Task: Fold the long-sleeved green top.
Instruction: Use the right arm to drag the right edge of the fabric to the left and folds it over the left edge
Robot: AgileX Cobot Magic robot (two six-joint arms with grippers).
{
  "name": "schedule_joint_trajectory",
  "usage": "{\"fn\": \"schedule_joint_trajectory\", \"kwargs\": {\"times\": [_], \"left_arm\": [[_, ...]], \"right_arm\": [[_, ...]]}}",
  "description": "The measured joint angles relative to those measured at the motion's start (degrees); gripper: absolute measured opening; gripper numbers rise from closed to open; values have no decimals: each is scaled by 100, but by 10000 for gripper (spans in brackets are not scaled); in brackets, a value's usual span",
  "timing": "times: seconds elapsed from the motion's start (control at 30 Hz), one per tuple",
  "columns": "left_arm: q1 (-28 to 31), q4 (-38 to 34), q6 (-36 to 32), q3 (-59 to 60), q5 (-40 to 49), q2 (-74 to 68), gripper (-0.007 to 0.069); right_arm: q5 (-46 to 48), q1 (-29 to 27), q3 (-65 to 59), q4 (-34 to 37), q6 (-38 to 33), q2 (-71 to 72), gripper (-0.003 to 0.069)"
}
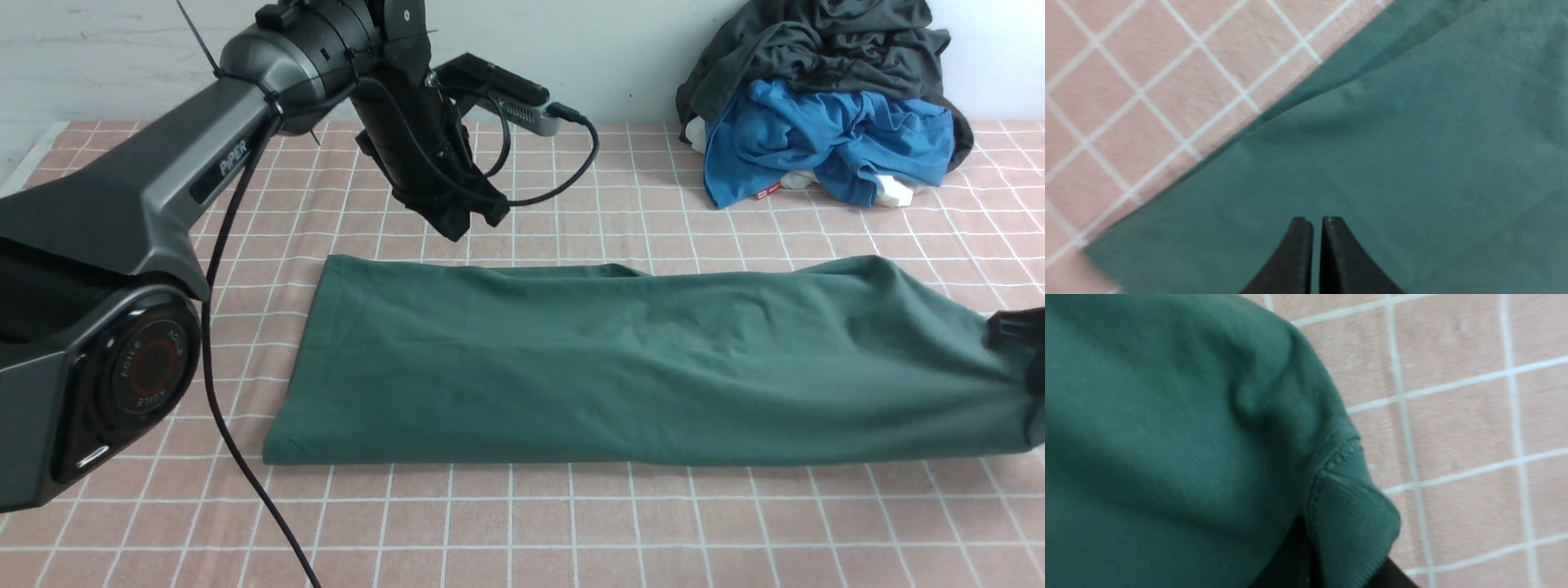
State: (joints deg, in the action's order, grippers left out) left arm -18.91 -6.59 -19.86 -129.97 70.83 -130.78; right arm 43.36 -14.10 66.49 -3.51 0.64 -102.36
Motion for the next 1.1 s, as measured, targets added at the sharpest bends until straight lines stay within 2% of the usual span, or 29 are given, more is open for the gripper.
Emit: {"fn": "schedule_joint_trajectory", "kwargs": {"times": [0.07,0.2,0.3,0.4,0.47,0.53,0.57,0.63,0.7,0.73,0.77,0.8,0.93,1.1], "left_arm": [[51,91,0,0,0,143,15],[356,413,5,0,2,941,15],[598,457,26,-11,22,1347,15],[866,462,51,-22,90,1717,15],[1066,422,74,-22,115,1946,15],[1106,411,86,-22,115,1995,15],[1140,405,93,-22,120,2028,15],[1145,392,138,-22,127,2034,15],[1145,356,157,-22,134,2034,15],[1145,356,157,-22,134,2034,15],[1145,284,164,-22,134,2034,15],[1145,273,164,-22,134,2034,15],[1145,181,185,-22,134,2034,15],[1145,164,185,-22,134,2034,15]], "right_arm": [[63,-48,-2,-330,228,163,45],[321,-326,26,-1496,1054,1033,45],[519,-310,201,-1692,1226,1481,45],[666,64,545,-1528,1010,1851,45],[803,751,975,-1022,499,1961,45],[827,1044,1117,-799,328,1943,45],[864,1538,1318,-451,122,1871,45],[870,2164,1561,-93,-10,1666,45],[840,2758,1797,167,-64,1344,45],[828,2815,1821,190,-64,1308,45],[764,3231,2029,351,-64,943,45],[757,3279,2029,351,-64,943,45],[429,4194,2609,845,89,-210,45],[307,4510,2950,1219,160,-1009,52]]}}
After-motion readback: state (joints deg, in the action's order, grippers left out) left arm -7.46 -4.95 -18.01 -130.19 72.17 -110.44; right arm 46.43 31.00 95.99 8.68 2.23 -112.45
